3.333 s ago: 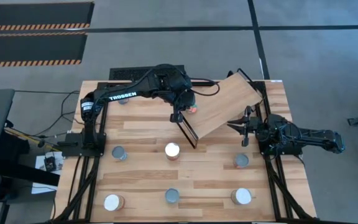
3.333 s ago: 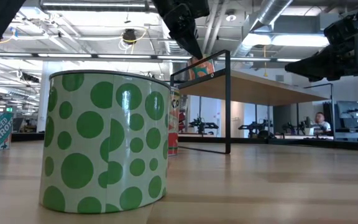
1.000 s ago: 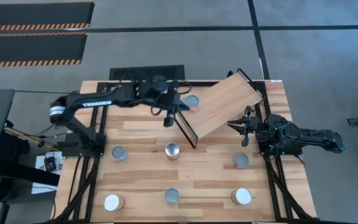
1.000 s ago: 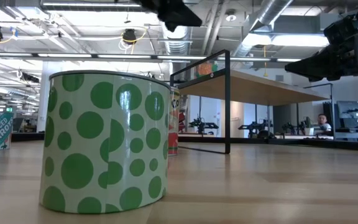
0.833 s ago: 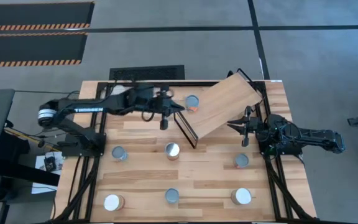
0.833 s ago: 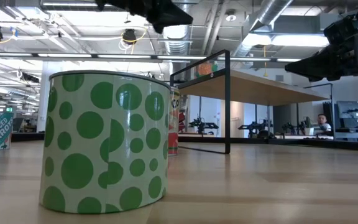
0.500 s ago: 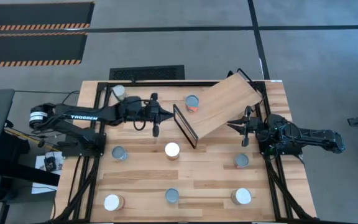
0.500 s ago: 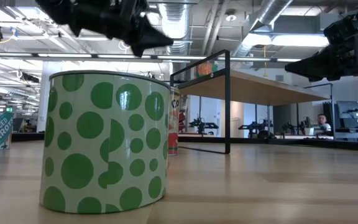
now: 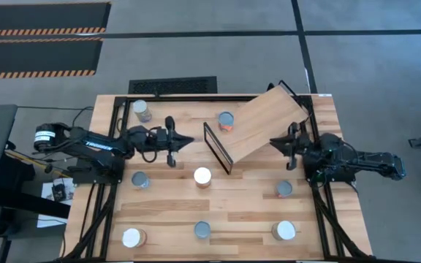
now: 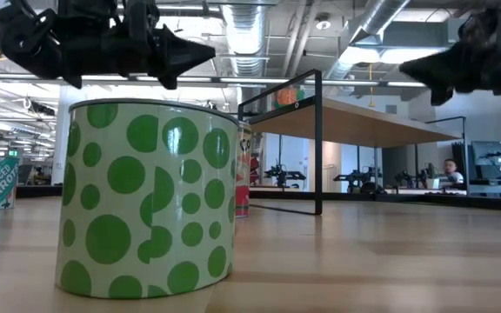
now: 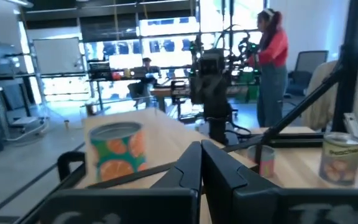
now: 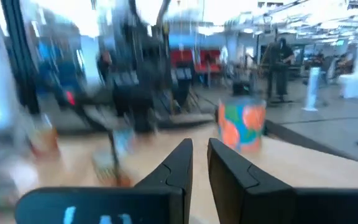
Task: Pick and place cans onto a shelf
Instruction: Put the canned peaches on the shelf
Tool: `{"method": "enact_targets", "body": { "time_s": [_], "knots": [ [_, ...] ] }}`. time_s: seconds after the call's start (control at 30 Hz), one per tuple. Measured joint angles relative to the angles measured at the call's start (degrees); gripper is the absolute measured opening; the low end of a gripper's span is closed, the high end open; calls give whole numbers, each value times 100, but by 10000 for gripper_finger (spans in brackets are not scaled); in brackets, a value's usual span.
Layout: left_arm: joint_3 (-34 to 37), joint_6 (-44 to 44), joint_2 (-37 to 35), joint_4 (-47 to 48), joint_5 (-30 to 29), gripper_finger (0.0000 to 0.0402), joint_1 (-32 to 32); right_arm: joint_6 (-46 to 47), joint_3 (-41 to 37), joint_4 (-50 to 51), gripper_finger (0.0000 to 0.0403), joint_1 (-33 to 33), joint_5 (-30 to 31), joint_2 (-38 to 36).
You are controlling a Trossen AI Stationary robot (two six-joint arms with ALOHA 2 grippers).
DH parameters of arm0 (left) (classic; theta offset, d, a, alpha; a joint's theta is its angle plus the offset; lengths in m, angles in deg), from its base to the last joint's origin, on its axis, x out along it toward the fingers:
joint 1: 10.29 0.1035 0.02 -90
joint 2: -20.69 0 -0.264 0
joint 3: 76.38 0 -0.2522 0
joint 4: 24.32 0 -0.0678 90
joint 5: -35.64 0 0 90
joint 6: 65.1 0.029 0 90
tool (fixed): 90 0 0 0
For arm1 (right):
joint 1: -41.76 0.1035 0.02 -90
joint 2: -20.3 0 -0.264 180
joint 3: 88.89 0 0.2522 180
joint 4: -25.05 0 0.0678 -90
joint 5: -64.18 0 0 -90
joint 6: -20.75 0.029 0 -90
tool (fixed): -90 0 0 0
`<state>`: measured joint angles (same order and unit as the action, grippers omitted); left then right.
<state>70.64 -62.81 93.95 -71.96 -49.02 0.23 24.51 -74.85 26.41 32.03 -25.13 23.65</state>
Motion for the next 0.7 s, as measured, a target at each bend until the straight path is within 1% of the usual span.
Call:
{"method": "enact_targets", "body": {
  "time_s": [0.07,0.13,0.23,0.3,0.37,0.4,0.53,0.7],
  "knots": [
    [55,0,0,-23,-5,0,68,427,2,-433,76,-1,-61,6],
    [69,0,0,1,-7,0,125,480,56,-707,76,-3,-67,-8],
    [69,0,0,-9,-9,0,190,610,330,-445,68,158,-277,13],
    [69,0,0,-12,-11,0,228,486,629,-126,48,432,-377,87],
    [69,0,0,-9,-20,0,238,363,926,530,19,769,-109,319],
    [69,0,0,-7,-20,0,237,352,1082,876,12,962,95,486],
    [69,9,0,14,-17,0,237,720,1727,1656,12,1820,980,1304],
    [69,37,0,18,-19,0,237,1628,2373,2277,6,2983,1879,2592]
  ]
}}
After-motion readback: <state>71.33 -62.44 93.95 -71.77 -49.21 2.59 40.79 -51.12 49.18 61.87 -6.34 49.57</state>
